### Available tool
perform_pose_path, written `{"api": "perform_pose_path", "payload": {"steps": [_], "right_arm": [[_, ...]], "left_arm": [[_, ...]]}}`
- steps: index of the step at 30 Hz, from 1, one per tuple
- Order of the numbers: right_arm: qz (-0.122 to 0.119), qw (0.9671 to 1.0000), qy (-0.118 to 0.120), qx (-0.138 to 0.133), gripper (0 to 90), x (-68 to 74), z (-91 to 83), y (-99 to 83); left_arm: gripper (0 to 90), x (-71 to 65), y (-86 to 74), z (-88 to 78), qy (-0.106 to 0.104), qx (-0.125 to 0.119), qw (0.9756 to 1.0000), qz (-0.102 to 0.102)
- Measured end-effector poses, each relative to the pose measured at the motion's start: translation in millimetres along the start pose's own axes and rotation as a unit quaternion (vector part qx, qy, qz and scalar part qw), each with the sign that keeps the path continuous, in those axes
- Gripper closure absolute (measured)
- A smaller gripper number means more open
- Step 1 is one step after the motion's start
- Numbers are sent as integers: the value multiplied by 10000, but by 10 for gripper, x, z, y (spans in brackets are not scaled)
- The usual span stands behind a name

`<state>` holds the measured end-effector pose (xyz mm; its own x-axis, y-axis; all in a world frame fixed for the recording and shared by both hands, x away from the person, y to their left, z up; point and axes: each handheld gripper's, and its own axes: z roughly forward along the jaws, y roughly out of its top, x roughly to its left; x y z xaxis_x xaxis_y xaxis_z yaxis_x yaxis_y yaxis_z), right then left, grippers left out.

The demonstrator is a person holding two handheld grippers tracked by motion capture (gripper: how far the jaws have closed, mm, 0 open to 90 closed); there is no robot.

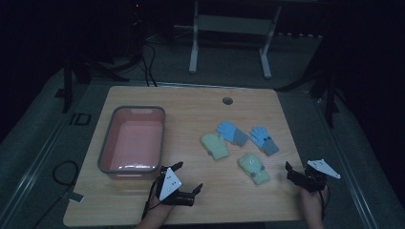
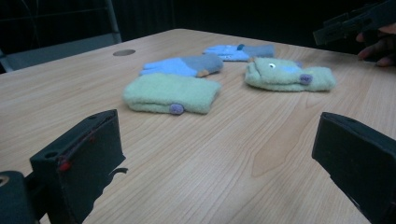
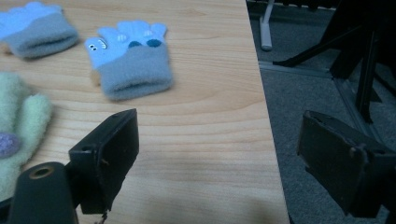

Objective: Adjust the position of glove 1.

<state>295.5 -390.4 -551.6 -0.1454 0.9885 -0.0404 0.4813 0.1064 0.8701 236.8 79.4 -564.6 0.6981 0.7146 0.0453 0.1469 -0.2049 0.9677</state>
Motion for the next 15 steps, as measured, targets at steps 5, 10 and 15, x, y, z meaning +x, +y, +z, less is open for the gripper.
{"api": "perform_pose_path", "payload": {"steps": [5, 10, 15], "right_arm": [[56, 9995, 78, 313, 117, -34, -27, 23], [-136, 9988, -48, 465, 139, -39, -142, 142], [-225, 9965, 272, 754, 130, -4, -143, 252]], "left_arm": [[20, 9, 3, 6, -42, 34, 10000, -24], [20, 2, 4, 8, -51, 44, 10000, 8], [20, 0, 3, 7, -66, 34, 10000, 20]]}}
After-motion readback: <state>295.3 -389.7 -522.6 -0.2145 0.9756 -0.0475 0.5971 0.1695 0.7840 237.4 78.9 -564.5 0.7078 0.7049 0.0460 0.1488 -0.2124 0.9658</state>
